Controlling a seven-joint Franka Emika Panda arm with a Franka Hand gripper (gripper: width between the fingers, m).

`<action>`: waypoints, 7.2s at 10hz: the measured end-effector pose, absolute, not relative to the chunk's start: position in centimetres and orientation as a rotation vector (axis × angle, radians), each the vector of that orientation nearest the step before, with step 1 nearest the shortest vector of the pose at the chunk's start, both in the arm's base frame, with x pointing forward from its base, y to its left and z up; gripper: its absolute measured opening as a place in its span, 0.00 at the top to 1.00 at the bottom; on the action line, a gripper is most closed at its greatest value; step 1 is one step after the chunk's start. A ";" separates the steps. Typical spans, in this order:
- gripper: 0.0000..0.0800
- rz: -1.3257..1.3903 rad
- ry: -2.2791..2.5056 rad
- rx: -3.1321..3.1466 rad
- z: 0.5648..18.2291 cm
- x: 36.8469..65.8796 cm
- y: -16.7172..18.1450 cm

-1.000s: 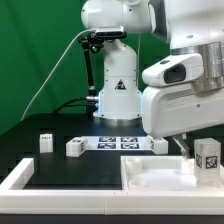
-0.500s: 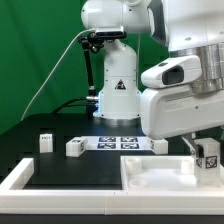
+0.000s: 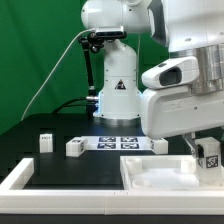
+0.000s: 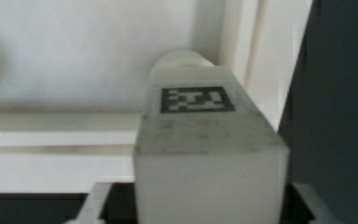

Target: Assemble one leg

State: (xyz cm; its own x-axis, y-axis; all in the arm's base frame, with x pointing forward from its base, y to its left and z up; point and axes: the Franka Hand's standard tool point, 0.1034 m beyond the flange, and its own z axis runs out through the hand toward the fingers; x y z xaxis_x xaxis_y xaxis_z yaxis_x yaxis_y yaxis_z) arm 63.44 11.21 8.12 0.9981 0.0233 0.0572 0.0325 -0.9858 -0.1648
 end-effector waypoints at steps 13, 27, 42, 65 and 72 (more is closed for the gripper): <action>0.57 -0.082 1.746 -2.481 7.7 62.6 10.4; 0.22 -0.279 -0.227 -3.131 7.7 62.9 12.1; 0.63 -0.259 1.371 -2.735 7.2 63.1 10.9; 0.19 -0.241 -0.344 -3.166 8.1 63.4 11.9; 0.64 -0.240 -0.255 -3.169 8.0 63.3 11.7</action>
Offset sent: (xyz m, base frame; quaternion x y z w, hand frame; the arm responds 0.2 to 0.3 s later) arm -0.0036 0.0129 -0.0164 -0.0196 0.0233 0.2703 0.9623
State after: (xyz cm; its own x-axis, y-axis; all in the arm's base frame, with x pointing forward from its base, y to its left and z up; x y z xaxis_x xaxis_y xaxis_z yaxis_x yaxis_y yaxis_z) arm 63.34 11.66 8.05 0.9759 0.1621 0.1459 0.1550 -0.9862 0.0587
